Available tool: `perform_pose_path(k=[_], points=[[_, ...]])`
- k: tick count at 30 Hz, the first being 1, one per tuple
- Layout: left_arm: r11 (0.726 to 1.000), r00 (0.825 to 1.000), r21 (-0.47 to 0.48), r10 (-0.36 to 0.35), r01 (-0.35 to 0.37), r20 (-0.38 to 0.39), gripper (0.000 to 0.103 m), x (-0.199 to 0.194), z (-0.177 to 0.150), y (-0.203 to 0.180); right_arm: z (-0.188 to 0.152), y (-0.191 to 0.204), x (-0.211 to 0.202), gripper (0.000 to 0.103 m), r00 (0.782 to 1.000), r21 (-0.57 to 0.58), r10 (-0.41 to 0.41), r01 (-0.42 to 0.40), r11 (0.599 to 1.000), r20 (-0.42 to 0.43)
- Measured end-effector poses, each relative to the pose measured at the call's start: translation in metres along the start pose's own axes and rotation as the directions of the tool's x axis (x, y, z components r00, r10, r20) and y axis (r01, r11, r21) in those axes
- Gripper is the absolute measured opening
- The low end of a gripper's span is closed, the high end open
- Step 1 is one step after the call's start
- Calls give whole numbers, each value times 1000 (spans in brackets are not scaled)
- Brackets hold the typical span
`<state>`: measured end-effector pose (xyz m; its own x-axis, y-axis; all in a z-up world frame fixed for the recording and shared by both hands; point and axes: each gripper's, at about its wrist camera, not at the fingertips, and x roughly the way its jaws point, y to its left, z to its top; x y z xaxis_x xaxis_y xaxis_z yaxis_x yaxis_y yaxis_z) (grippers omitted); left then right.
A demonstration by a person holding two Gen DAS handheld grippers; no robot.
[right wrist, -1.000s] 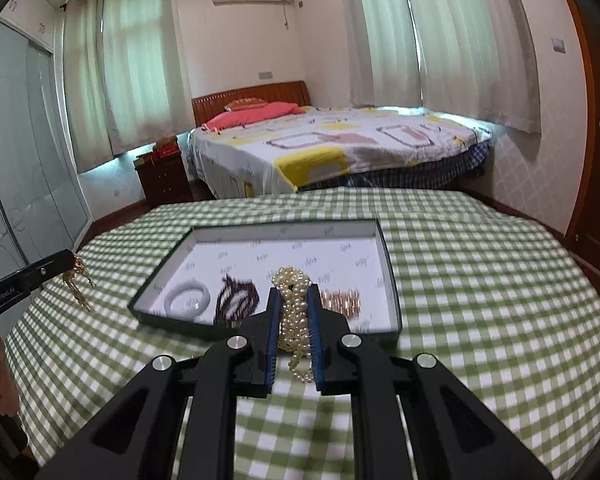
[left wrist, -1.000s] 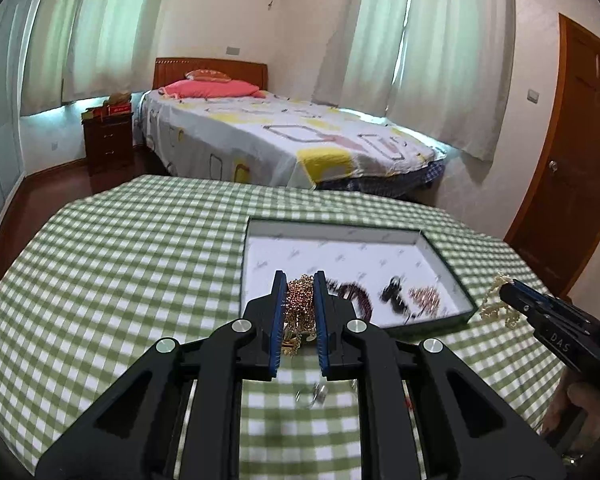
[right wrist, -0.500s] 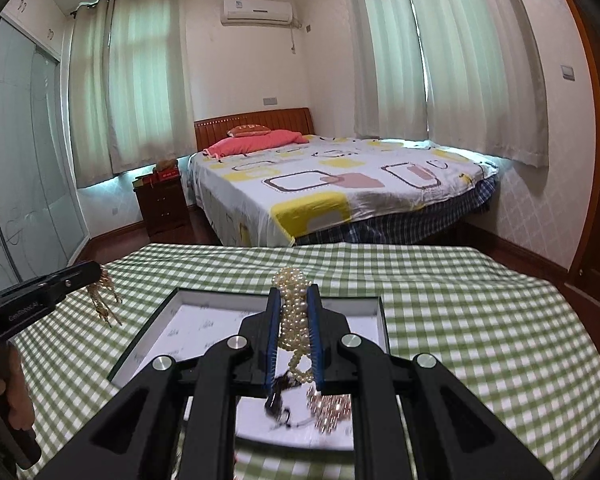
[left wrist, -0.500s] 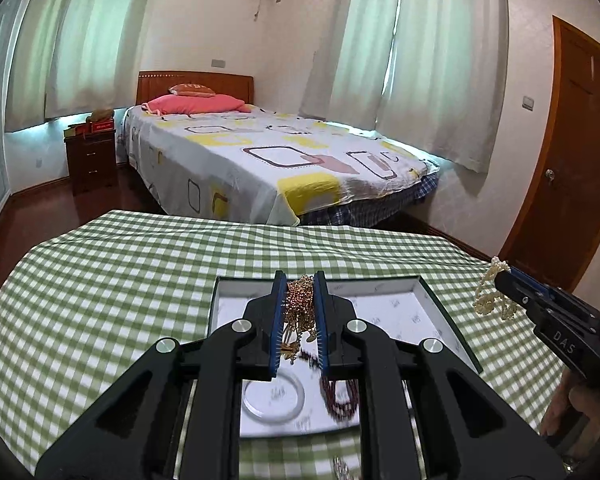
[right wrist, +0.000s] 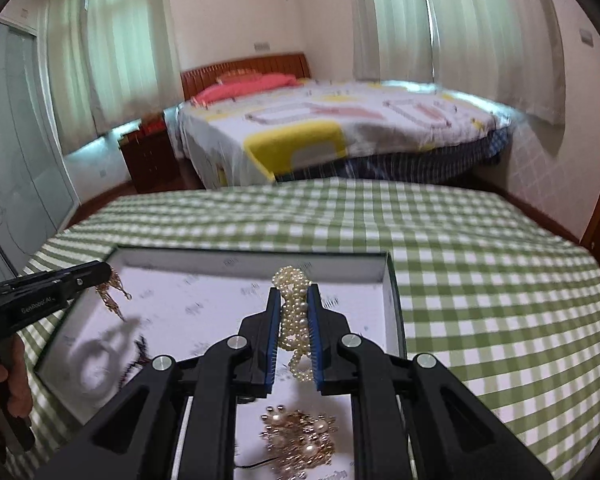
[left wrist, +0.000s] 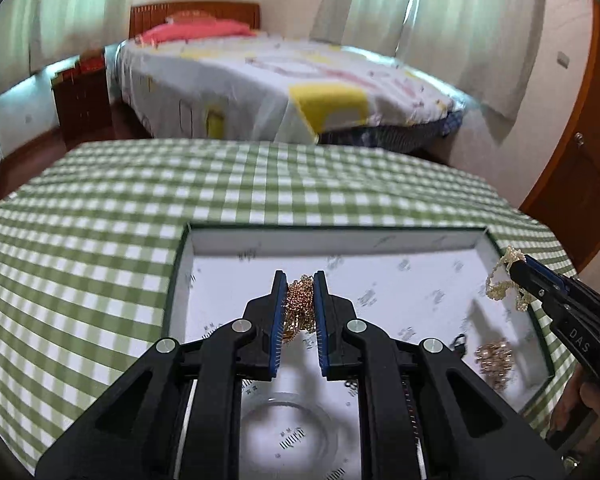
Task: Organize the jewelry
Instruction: 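Lift and carry the gold chain and pearl necklace over the green box with both tools, then lower both necklaces onto the white liner and open both tools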
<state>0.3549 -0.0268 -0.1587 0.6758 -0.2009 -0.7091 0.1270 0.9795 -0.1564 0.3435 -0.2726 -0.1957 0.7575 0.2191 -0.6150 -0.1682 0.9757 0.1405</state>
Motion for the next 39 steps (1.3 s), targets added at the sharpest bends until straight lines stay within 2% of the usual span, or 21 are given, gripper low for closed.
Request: perform_pose_path(k=[6, 10, 13, 14, 15, 18, 22, 26, 30, 36, 39], points=[[1000, 995, -9, 5, -5, -99, 14, 24, -4, 4, -8, -7, 20, 14, 996, 18, -3, 4, 1000, -92], [1000, 992, -17, 12, -14, -128, 14, 33, -7, 5, -10, -9, 26, 15, 993, 21, -13, 16, 1000, -116], [1000, 991, -12, 15, -17, -131, 18, 35, -6, 3, -11, -10, 28, 18, 992, 32, -8, 12, 999, -126], [1000, 991, -8, 17, -19, -132, 22, 35, -6, 2, -12, -10, 28, 21, 992, 32, -9, 13, 999, -127], [1000, 991, -6, 19, -20, -131, 29, 35, -5, 3, -11, -9, 27, 25, 992, 31, -10, 14, 999, -127], [1000, 993, -8, 25, -27, -113, 44, 33, -3, 2, -11, -9, 27, 31, 992, 27, -13, 17, 999, -124], [1000, 995, -10, 23, -24, -99, 45, 26, -4, 3, -12, -9, 23, 33, 993, 31, -14, 18, 999, -115], [1000, 999, -8, 27, -27, -42, 53, 6, -4, 4, -9, -6, 10, 34, 997, 32, -13, 16, 999, -80], [1000, 999, -6, 30, -30, 38, 56, -24, -7, 5, -5, 0, -11, 36, 1000, 33, -6, 7, 999, -26], [1000, 984, -13, 25, -23, 177, 57, -83, -19, 7, -6, 20, -51, 36, 998, 27, 11, -13, 1000, 57], [999, 976, -10, 32, -31, 213, 57, -105, -26, 6, -12, 31, -68, 36, 996, 22, 18, -19, 1000, 85]])
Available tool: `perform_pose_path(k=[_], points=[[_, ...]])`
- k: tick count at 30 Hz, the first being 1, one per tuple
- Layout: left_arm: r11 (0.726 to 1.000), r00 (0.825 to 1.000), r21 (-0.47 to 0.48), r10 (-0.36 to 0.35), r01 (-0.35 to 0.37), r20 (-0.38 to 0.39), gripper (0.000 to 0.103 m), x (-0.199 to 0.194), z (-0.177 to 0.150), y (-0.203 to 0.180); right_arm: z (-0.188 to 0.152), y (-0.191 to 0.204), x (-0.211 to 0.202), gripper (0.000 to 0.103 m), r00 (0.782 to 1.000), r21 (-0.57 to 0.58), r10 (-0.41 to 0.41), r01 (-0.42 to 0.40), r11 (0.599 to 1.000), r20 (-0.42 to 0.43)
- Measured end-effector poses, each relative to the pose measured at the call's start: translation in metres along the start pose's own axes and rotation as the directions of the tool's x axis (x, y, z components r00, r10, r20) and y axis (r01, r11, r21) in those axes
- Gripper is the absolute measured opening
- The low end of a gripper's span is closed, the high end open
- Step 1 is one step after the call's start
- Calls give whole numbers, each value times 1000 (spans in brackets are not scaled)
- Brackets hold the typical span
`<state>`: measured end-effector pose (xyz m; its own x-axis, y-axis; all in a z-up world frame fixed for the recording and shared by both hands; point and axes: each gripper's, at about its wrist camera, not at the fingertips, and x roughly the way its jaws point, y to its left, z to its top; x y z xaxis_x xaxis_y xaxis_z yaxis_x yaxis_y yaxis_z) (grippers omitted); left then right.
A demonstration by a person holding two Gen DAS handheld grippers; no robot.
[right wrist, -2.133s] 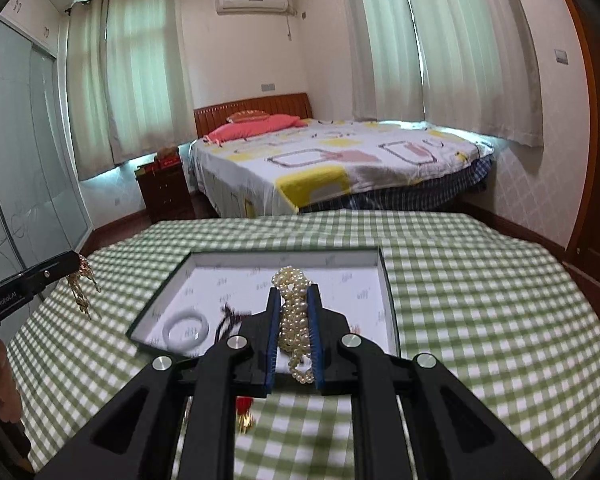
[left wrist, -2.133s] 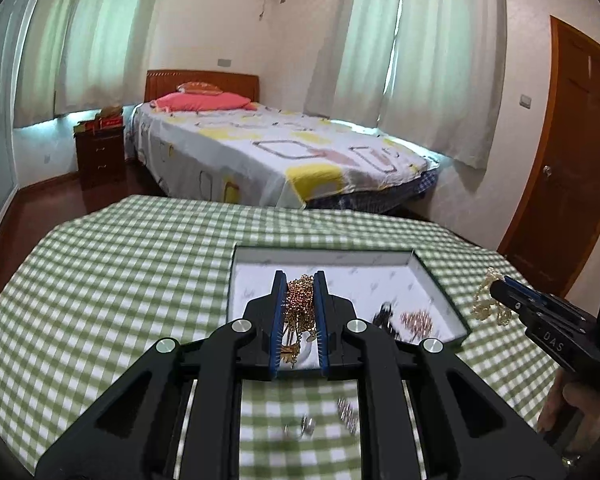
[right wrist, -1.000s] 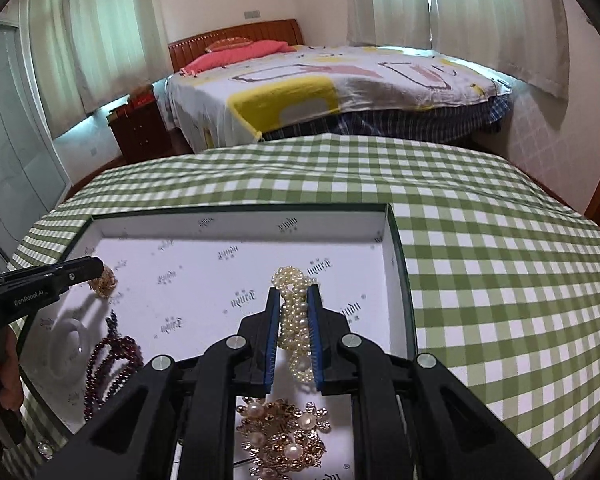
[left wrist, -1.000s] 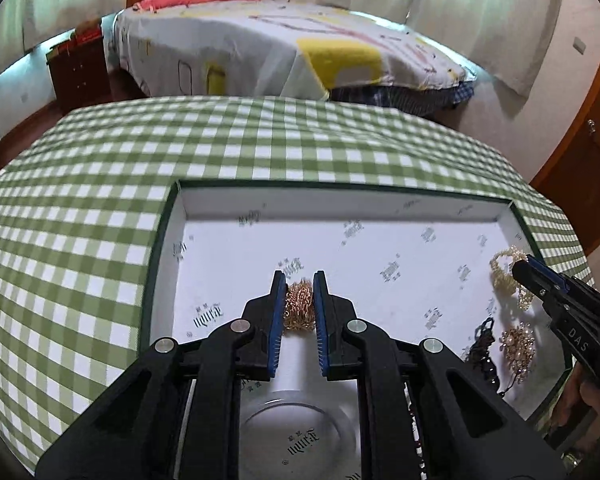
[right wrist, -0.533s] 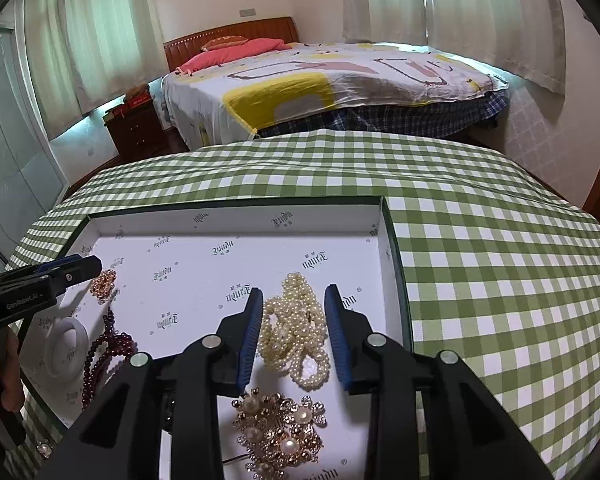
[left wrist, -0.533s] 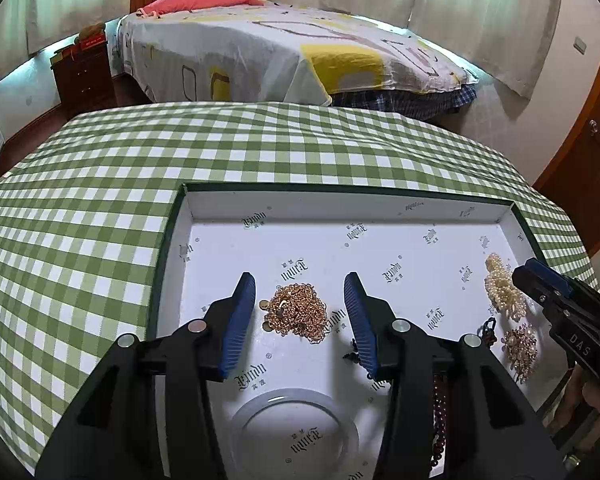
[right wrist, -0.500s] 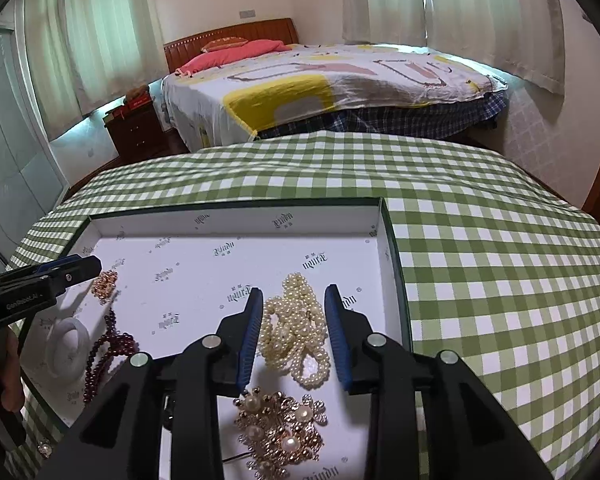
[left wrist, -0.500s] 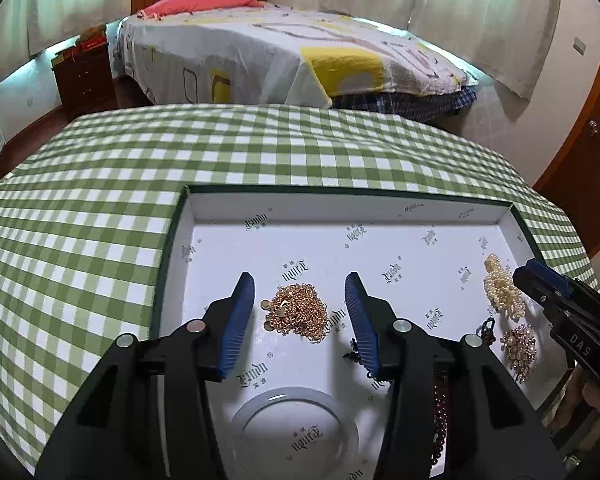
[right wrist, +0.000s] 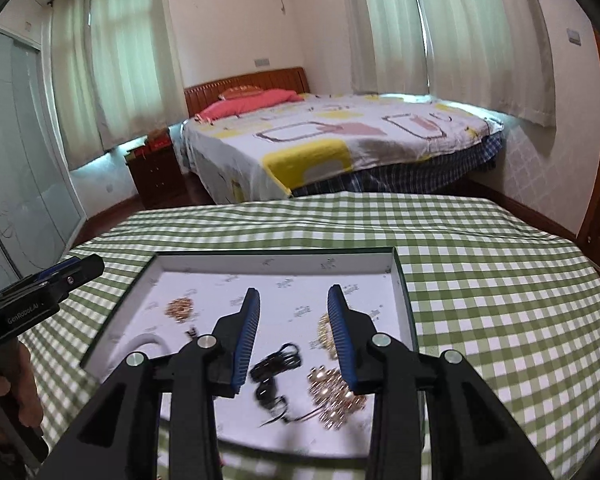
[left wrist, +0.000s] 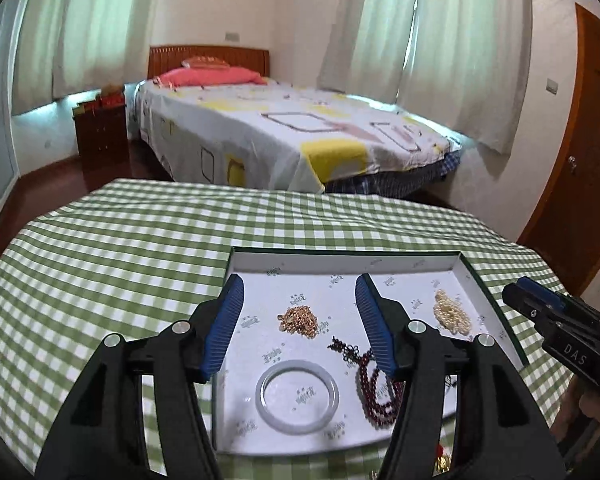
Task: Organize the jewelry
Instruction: 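Lower both necklaces onto the white liner and open both tools, then grasp the red tassel with gold charm with the right tool while the left tool withdraws from the box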
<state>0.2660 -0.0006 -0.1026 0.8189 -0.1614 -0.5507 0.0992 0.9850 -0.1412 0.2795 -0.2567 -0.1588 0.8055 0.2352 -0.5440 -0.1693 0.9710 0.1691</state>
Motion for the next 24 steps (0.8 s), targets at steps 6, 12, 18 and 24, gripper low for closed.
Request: perform_pose_path(k=[6, 12, 18, 24], points=[[1000, 999, -2, 20, -20, 28, 57, -33, -14, 0, -17, 16, -28, 36, 1000, -18, 16, -15, 1000, 17], [999, 999, -17, 44, -44, 28, 57, -59, -37, 6, -35, 25, -48, 36, 999, -28, 26, -25, 999, 19], [997, 997, -14, 72, -71, 23, 57, -81, -60, 13, -59, 35, -60, 36, 999, -40, 41, -41, 998, 1], [996, 996, -21, 85, -85, 1, 57, -93, -81, 20, -85, 49, -66, 36, 997, -61, 70, -72, 996, -31]])
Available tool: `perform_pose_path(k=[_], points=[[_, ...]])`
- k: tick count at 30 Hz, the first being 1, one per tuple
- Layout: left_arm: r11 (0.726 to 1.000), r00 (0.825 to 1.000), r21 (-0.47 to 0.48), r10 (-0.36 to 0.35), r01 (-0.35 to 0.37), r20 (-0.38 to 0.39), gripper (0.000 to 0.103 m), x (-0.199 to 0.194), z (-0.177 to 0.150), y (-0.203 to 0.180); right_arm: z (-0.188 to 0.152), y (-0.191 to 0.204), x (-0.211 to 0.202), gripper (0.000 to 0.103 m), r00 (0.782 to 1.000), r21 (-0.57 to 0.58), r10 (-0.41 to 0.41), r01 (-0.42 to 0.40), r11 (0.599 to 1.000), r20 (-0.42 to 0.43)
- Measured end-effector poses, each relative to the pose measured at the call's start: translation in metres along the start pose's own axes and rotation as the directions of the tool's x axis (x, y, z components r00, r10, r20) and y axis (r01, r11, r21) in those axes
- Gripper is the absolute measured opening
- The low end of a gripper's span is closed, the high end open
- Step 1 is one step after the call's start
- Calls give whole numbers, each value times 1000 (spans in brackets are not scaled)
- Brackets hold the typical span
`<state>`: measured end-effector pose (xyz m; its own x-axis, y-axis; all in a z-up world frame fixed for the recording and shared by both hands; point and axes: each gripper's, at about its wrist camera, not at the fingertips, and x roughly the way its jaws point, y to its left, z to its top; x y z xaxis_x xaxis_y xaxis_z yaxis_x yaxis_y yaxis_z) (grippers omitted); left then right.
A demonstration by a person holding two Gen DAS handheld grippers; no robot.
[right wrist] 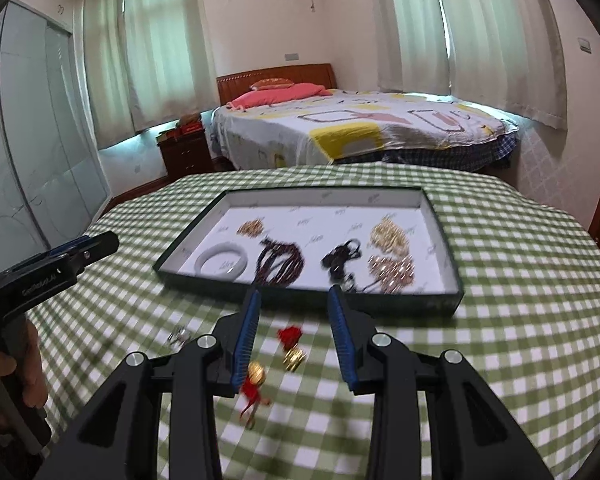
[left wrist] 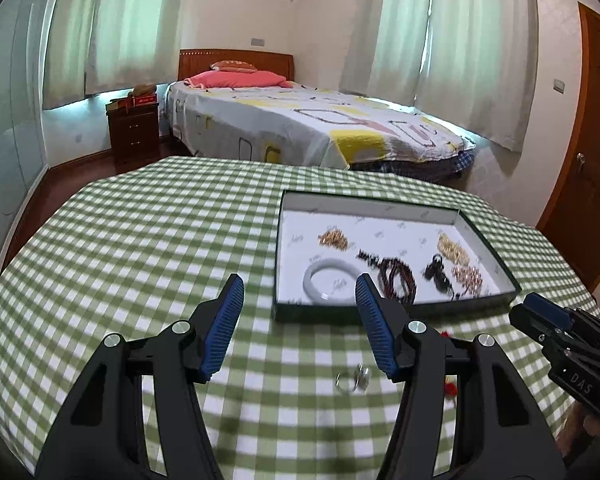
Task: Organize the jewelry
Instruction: 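Grasp the red tassel with gold charm with the right tool while the left tool withdraws from the box, then grasp the pearl ring with the left tool while the right tool holds the red tassel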
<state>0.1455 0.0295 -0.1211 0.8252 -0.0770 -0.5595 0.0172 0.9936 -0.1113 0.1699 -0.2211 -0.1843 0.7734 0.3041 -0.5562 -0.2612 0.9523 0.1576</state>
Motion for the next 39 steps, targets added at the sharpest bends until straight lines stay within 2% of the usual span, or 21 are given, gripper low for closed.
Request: perform_pose_path(k=[10, 19, 23, 26, 27, 39], points=[[1000, 999, 6, 27, -27, -38, 57, -9, -36, 10, -30, 25, 10, 36, 997, -54, 47, -50, 997, -54], [1000, 998, 6, 28, -27, -60, 57, -7, -43, 9, -47, 35, 33, 35, 988, -75, 49, -60, 995, -147], [1000, 997, 3, 27, -27, -70, 57, -4, -44, 9, -51, 35, 39, 28, 983, -76, 41, -56, 996, -181], [1000, 996, 3, 25, -24, -80, 57, 0, -46, 7, -53, 36, 44, 13, 977, -79, 44, -62, 995, -209], [1000, 996, 4, 23, -22, -85, 57, 1, -47, 7, -54, 36, 44, 11, 976, -80, 43, -61, 995, -212], [1000, 992, 25, 7, -4, -122, 59, 10, -55, -4, -38, 23, 13, 10, 994, -77, 12, -20, 997, -108]])
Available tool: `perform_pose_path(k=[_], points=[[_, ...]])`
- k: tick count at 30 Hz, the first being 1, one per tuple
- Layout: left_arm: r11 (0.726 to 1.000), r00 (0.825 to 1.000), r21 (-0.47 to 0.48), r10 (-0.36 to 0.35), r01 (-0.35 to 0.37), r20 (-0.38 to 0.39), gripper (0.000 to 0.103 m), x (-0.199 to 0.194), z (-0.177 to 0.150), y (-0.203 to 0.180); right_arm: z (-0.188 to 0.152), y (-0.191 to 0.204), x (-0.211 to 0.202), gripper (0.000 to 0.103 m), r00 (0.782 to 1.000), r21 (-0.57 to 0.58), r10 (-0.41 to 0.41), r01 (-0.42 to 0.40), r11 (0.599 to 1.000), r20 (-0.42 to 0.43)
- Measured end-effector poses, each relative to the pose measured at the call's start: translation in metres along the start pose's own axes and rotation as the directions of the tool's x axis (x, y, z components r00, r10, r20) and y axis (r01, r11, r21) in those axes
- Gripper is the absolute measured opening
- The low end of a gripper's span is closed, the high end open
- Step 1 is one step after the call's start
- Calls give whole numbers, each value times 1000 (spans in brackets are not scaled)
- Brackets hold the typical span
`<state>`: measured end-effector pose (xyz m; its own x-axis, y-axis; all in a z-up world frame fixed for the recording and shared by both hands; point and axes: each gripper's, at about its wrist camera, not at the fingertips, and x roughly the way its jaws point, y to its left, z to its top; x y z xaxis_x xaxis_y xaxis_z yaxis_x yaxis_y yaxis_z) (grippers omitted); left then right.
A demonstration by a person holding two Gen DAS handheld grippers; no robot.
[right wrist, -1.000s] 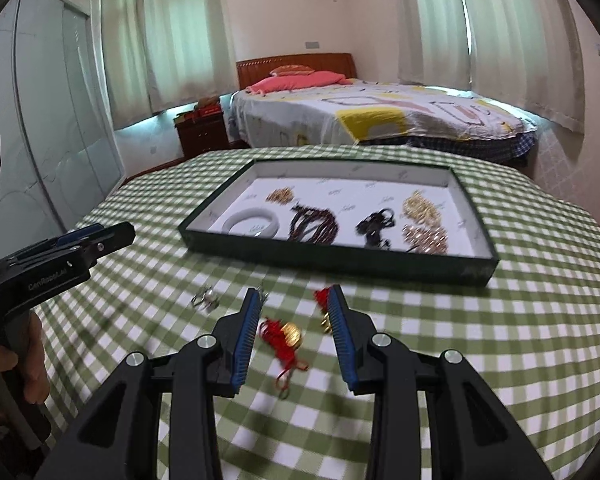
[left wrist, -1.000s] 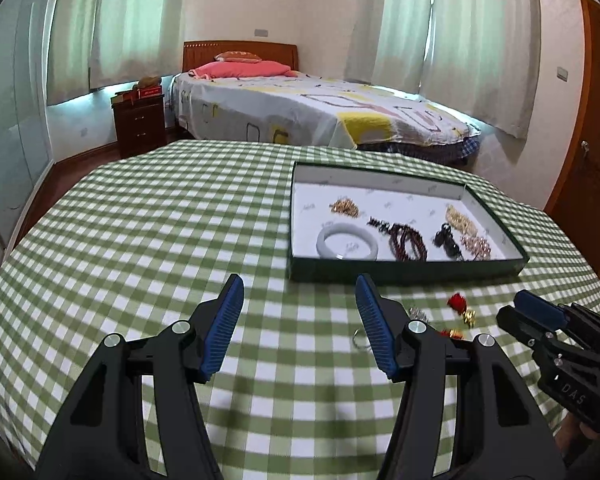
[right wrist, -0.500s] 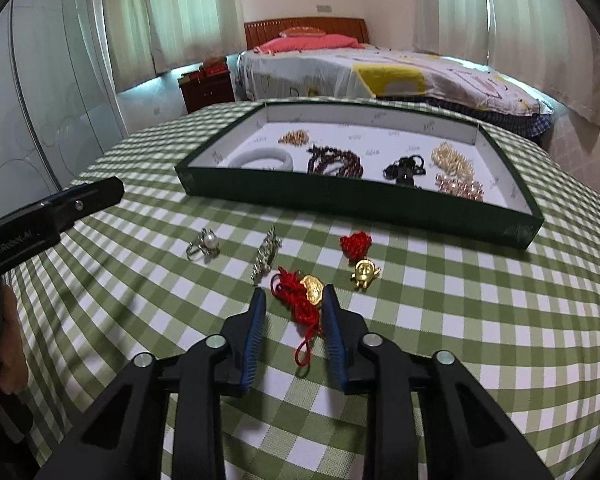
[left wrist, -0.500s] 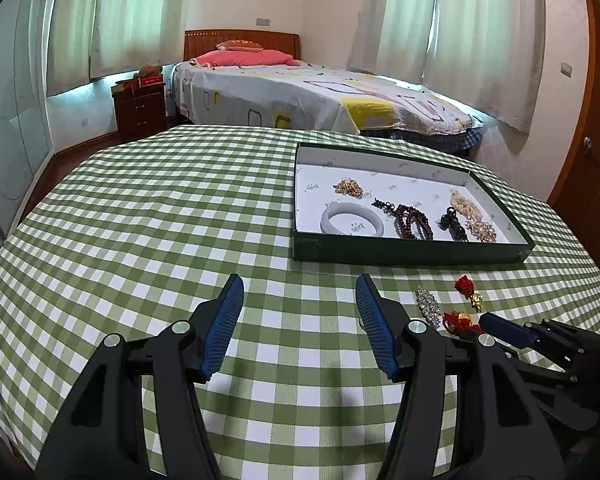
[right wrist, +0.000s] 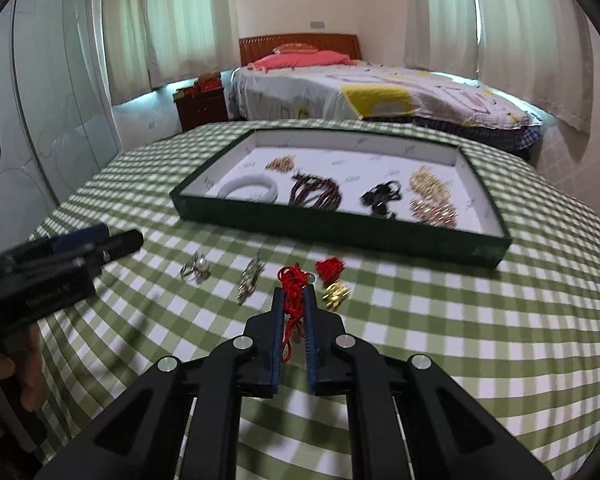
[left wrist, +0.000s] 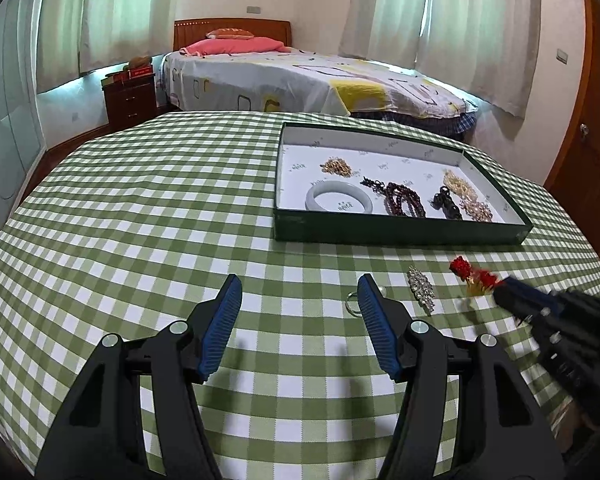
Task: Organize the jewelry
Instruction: 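Grasp the pearl ring with the left tool while the right tool holds the red tassel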
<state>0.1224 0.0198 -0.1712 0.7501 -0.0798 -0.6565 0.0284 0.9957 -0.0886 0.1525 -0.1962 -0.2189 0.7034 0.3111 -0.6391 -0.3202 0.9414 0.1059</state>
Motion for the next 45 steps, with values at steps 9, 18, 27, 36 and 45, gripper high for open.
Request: perform_pose_path(k=[9, 18, 27, 36, 45], points=[[999, 999, 38, -35, 36, -31, 59, 10, -1, -21, 4, -27, -21, 10, 998, 45, -53, 50, 998, 46], [994, 996, 90, -49, 56, -74, 55, 30, 0, -45, -2, -51, -22, 10, 996, 100, -81, 76, 992, 46], [994, 989, 86, -59, 71, -138, 38, 47, -2, -46, -6, -60, -15, 10, 997, 133, -74, 70, 989, 28], [992, 986, 82, -83, 96, -147, 28, 49, -4, -43, -8, -61, -9, 10, 997, 138, -70, 68, 988, 10], [993, 986, 65, -93, 103, -137, 28, 46, -4, -38, -9, -59, -7, 10, 998, 132, -69, 68, 989, 3]])
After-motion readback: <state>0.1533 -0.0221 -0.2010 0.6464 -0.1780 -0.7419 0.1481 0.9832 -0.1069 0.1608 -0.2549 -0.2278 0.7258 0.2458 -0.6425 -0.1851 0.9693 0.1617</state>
